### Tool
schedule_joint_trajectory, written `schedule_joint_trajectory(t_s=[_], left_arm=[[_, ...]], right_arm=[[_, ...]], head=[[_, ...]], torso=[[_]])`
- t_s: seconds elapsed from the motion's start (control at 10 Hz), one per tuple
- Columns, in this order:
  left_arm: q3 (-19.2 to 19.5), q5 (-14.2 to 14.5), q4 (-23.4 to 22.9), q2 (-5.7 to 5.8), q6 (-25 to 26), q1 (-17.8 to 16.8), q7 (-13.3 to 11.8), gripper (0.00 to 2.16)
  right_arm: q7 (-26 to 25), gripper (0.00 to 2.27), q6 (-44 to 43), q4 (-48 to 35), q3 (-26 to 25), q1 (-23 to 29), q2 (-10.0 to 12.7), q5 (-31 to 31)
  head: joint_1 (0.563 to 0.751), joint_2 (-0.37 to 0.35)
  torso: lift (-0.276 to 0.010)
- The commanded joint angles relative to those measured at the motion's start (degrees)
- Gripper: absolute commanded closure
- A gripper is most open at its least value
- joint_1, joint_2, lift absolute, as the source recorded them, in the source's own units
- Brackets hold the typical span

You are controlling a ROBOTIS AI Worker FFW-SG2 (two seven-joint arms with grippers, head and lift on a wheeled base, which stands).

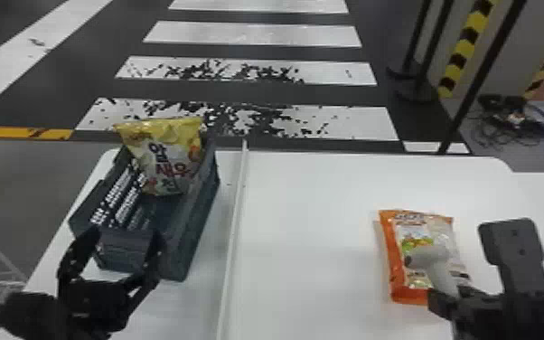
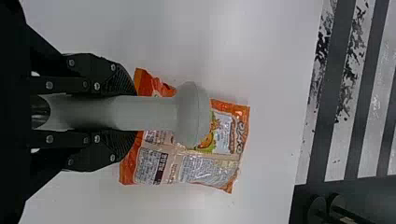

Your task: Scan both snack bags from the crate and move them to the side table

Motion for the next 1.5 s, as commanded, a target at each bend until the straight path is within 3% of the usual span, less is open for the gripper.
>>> schedule_joint_trajectory(t_s=[0.0, 0.9, 1.1, 1.4], left_arm=[[0.0, 0.0, 0.0, -0.14, 0.0, 0.0, 0.0, 0.07], [0.1, 0.0, 0.1, -0.32, 0.0, 0.2, 0.0, 0.07], [0.1, 0.0, 0.1, -0.32, 0.0, 0.2, 0.0, 0.07], [0.2, 0.0, 0.0, -0.23, 0.0, 0.2, 0.0, 0.07]], right_arm=[[0.0, 2.23, -0.4, 0.3, 0.1, -0.4, 0.1, 0.0], [0.1, 2.23, -3.7, 2.0, -0.6, -1.2, -0.4, -0.1], [-0.1, 2.23, -9.9, 2.6, -3.8, -1.3, -1.1, -1.4], [-1.4, 2.23, -23.2, 9.8, -13.7, -1.7, -3.0, -7.6]], head=[[0.695, 0.008], [0.695, 0.01], [0.695, -0.001], [0.695, -0.059]], torso=[[-0.099], [-0.099], [-0.099], [-0.099]])
